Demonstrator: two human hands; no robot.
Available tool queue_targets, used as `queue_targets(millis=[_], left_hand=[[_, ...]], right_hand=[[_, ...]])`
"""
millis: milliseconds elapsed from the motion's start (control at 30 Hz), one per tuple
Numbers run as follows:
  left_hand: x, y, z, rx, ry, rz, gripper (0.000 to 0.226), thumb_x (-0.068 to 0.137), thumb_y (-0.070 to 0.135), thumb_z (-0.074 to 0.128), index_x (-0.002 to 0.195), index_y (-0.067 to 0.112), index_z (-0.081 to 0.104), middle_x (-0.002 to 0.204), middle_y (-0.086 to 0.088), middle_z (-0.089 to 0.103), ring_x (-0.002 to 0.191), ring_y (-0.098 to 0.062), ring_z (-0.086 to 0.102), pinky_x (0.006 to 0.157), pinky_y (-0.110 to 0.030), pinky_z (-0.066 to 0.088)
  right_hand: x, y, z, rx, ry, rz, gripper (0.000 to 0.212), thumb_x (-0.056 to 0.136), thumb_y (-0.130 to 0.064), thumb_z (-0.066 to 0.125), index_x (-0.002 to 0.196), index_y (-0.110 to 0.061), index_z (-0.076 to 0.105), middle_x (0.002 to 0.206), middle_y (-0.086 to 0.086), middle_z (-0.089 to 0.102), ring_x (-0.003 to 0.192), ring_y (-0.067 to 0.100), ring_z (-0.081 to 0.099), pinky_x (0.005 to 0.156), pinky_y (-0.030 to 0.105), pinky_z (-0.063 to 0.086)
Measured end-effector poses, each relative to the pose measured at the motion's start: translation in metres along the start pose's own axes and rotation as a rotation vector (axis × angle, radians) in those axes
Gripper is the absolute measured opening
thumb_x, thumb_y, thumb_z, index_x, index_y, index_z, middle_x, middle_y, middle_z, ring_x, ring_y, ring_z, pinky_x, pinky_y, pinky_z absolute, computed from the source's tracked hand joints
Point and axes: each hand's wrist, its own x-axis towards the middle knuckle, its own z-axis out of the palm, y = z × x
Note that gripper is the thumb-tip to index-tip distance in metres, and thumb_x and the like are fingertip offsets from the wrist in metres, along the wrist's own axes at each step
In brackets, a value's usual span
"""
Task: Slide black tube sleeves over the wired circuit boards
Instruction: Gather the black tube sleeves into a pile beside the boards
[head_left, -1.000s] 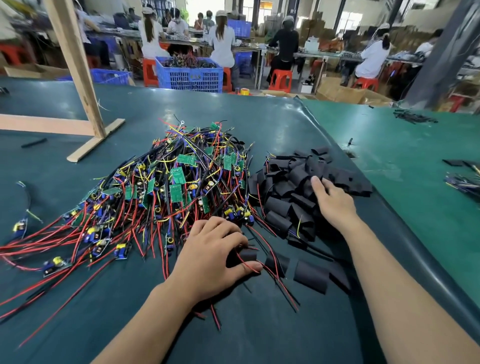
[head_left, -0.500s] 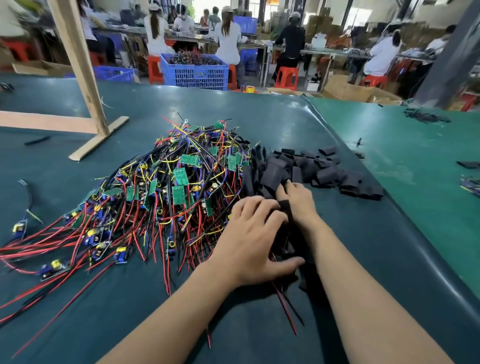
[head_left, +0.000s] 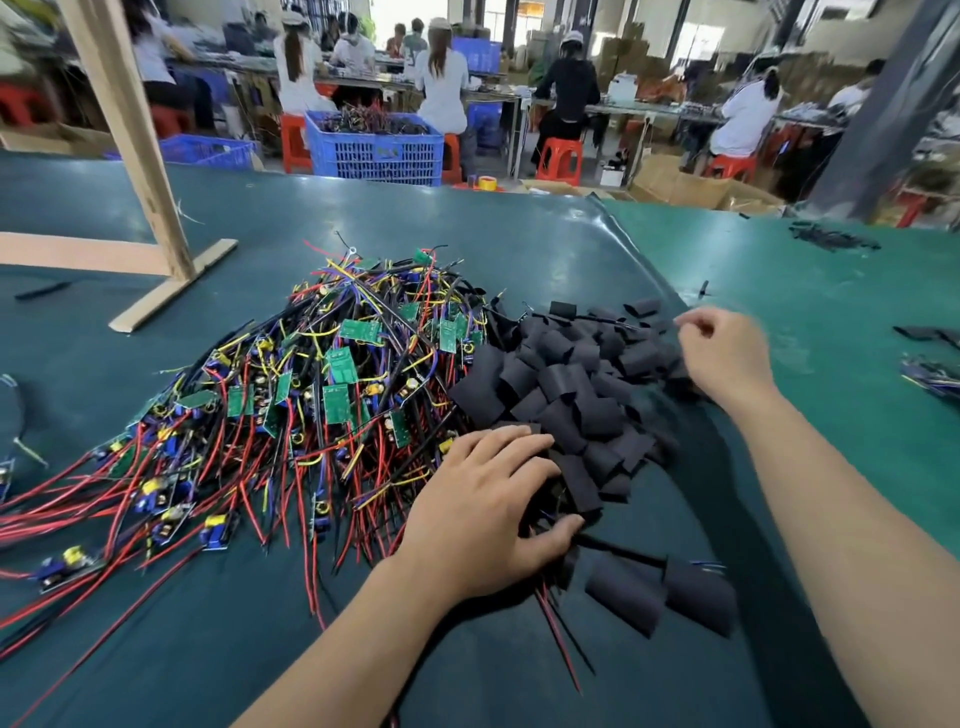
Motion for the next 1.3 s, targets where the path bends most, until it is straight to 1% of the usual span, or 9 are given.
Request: queue_targets(millis=[167,300,400,533,667,867,967,1100,1300], left_hand=[[-0.002,0.0,0.001,-0.037,-0.001,0.002,0.043,0.087,0.056,0.057,0.106,0.021,0.071,0.127,0.008,0.065,0.128,-0.014,0.052,0.105,-0.039,0.041],[0.0,0.005,-0.006,-0.042,0.165,0.073,0.027,0.09,0.041,0.063,0.097,0.017,0.073,0.115,0.002,0.068,0.114,-0.022,0.061,0.095,-0.042,0.045],[0.012,0.03,-0.015,-0.028,0.173,0.251,0.028,0.095,0.039,0.052,0.097,0.017,0.068,0.105,0.001,0.065,0.102,-0.026,0.058,0.086,-0.042,0.042],[0.026,0.062,0.0,0.073,-0.287,0.369,0.061,0.089,0.068,0.046,0.125,0.02,0.055,0.127,-0.004,0.056,0.121,-0.028,0.048,0.107,-0.045,0.03],[0.032,0.075,0.02,0.109,-0.464,0.335,0.073,0.088,0.073,0.041,0.145,0.028,0.041,0.147,-0.008,0.041,0.137,-0.033,0.032,0.115,-0.062,0.011],[0.041,0.077,0.029,-0.066,-0.408,0.124,0.046,0.095,0.044,0.051,0.13,0.016,0.06,0.134,-0.007,0.057,0.133,-0.036,0.037,0.114,-0.066,0.003],[0.042,0.079,0.031,-0.107,-0.346,0.041,0.034,0.094,0.036,0.053,0.112,0.012,0.069,0.12,-0.007,0.065,0.127,-0.032,0.045,0.116,-0.061,0.007],[0.044,0.07,0.03,-0.065,-0.258,0.017,0.03,0.098,0.039,0.05,0.104,0.018,0.071,0.115,0.001,0.065,0.118,-0.024,0.047,0.104,-0.047,0.029],[0.039,0.07,0.015,0.237,-0.295,0.07,0.012,0.084,0.019,0.053,0.085,0.024,0.063,0.091,0.004,0.062,0.09,-0.023,0.057,0.082,-0.035,0.04]], right_hand=[[0.019,0.051,0.028,-0.178,-0.221,0.193,0.053,0.103,-0.052,0.029,0.14,-0.023,0.051,0.144,0.013,0.05,0.134,0.038,0.041,0.11,0.046,0.033],[0.029,0.029,0.05,0.063,-0.322,0.179,0.067,0.095,-0.07,0.024,0.148,-0.032,0.04,0.157,0.002,0.036,0.145,0.028,0.03,0.12,0.045,0.019],[0.03,0.007,0.069,0.052,-0.381,0.163,0.067,0.092,-0.073,0.025,0.145,-0.036,0.043,0.155,0.003,0.039,0.141,0.032,0.035,0.117,0.05,0.023],[0.028,-0.011,0.086,0.046,-0.432,0.069,0.05,0.101,-0.053,0.034,0.144,-0.031,0.047,0.152,0.006,0.043,0.138,0.032,0.039,0.115,0.048,0.027],[0.021,-0.027,0.099,0.103,-0.497,-0.01,0.045,0.106,-0.035,0.035,0.146,-0.018,0.045,0.154,0.008,0.04,0.141,0.03,0.036,0.117,0.04,0.026],[0.012,-0.05,0.114,0.148,-0.508,-0.025,0.04,0.105,-0.025,0.032,0.137,-0.017,0.055,0.141,0.006,0.054,0.129,0.028,0.048,0.111,0.041,0.035],[0.01,-0.048,0.112,0.15,-0.477,-0.027,0.031,0.097,-0.006,0.035,0.093,-0.021,0.061,0.094,0.001,0.06,0.098,0.022,0.049,0.075,0.032,0.044],[0.012,-0.033,0.091,0.089,-0.33,-0.098,0.035,0.091,-0.006,0.05,0.119,-0.014,0.069,0.118,0.008,0.069,0.109,0.026,0.061,0.084,0.028,0.043],[0.036,-0.007,0.051,0.245,0.026,0.097,0.041,0.077,0.001,0.043,0.086,-0.025,0.073,0.088,0.006,0.071,0.068,0.018,0.057,0.061,0.022,0.043]])
